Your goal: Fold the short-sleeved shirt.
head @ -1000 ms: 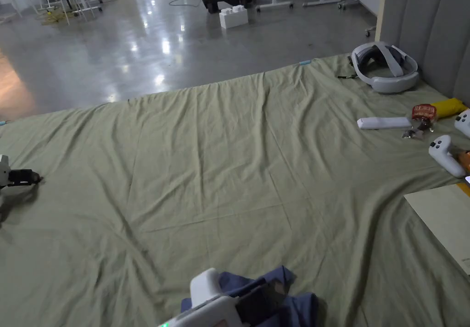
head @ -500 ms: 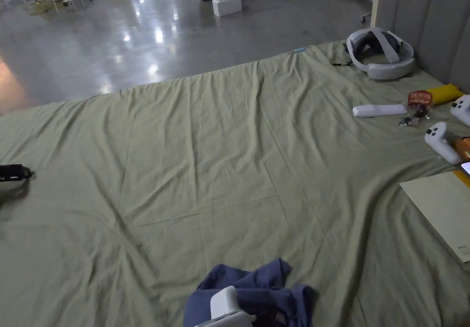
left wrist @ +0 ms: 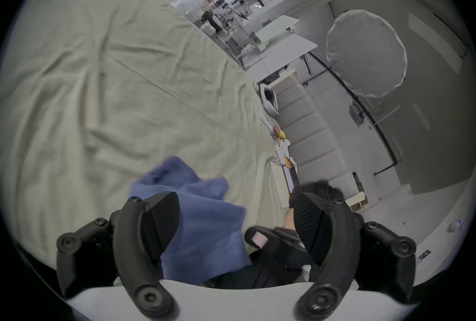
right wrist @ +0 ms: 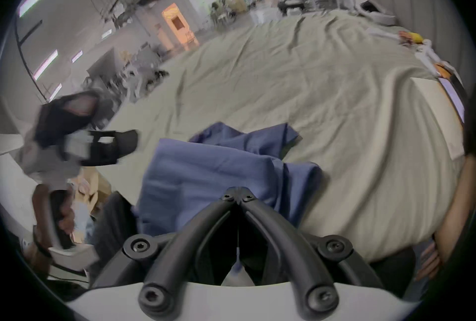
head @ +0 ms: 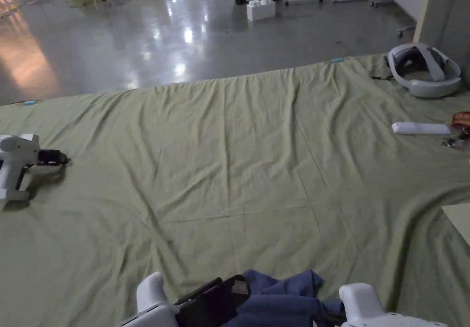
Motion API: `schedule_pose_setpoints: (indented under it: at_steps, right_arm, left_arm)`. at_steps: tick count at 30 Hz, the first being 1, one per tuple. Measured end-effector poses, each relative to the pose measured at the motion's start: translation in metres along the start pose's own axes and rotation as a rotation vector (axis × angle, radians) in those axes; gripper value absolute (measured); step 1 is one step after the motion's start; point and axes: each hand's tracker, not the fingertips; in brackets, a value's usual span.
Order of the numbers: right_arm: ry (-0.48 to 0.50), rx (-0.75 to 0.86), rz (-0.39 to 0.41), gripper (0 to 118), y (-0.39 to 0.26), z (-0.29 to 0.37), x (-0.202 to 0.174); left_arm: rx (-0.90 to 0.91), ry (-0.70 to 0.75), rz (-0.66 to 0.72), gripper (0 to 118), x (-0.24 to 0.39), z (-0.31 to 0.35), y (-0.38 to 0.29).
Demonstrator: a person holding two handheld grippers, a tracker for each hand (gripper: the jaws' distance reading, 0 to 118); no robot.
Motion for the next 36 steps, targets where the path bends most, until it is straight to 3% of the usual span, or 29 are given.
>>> schedule_pose_setpoints:
  at_steps: [2,4,5,6,9,11,13,15,17,18,19,20,22,25,29,31,33,36]
  right_arm:
    - [-0.096,-0.141,0.024,2,0.000,-0.037,0.013]
    - [-0.028,-0.078,-0.073,2,-0.002,-0.036,0.025]
    - [-0.029,-0.095,-0.132,2,0.001,-0.029,0.024]
    - [-0.045,-0.115,-0.141,2,0.002,-0.029,0.020]
    - [-0.097,-0.102,0.004,2,-0.002,-0.033,0.009]
    - [-0.097,-0.104,-0.009,2,-0.001,-0.031,0.007]
    - [-0.092,-0.103,-0.021,2,-0.002,-0.031,0.009]
    - [-0.082,-0.108,-0.048,2,0.000,-0.029,0.012]
    - [-0.084,-0.117,-0.060,2,0.002,-0.027,0.012]
    - [-0.084,-0.116,-0.062,2,0.003,-0.025,0.011]
    - [-0.071,-0.100,-0.069,2,0.003,-0.018,0.012]
    - [-0.037,-0.066,-0.084,2,0.002,-0.009,0.012]
    - [0.023,-0.004,-0.141,2,0.001,0.010,0.012]
    - [0.026,0.056,-0.142,2,-0.003,0.039,0.013]
    - [0.026,0.097,-0.159,2,-0.012,0.066,0.009]
    - [0.016,0.097,-0.158,2,-0.013,0.076,-0.001]
    - [-0.010,0.076,-0.156,2,-0.017,0.080,-0.003]
    - [-0.024,0.065,-0.169,2,-0.022,0.081,0.000]
  left_arm:
    - [-0.025,0.038,0.060,104,-0.023,0.004,-0.001]
    - [-0.059,0.045,0.118,105,-0.045,0.000,-0.007]
    - [-0.086,0.039,0.133,111,-0.054,-0.005,-0.009]
    - [-0.106,0.039,0.165,113,-0.062,-0.013,-0.012]
    - [-0.173,-0.009,0.248,113,-0.078,-0.043,-0.023]
    - [-0.197,-0.015,0.267,112,-0.081,-0.057,-0.030]
    - [-0.171,-0.026,0.201,109,-0.069,-0.063,-0.027]
    - [-0.254,0.044,0.140,77,-0.054,-0.071,-0.024]
    - [-0.262,0.113,0.055,71,-0.045,-0.075,-0.025]
    - [-0.257,0.084,0.053,63,-0.044,-0.073,-0.024]
    - [-0.242,0.103,0.059,44,-0.043,-0.068,-0.022]
    - [-0.230,0.116,0.068,42,-0.043,-0.063,-0.018]
    - [-0.177,0.071,0.110,42,-0.046,-0.043,-0.007]
    - [-0.099,0.102,0.069,42,-0.050,0.021,0.029]
    - [-0.003,0.359,0.009,42,-0.092,0.128,0.095]
    - [0.013,0.557,-0.007,42,-0.126,0.170,0.129]
    - [0.044,0.664,0.052,42,-0.162,0.199,0.151]
    - [0.045,0.676,0.224,42,-0.206,0.208,0.168]
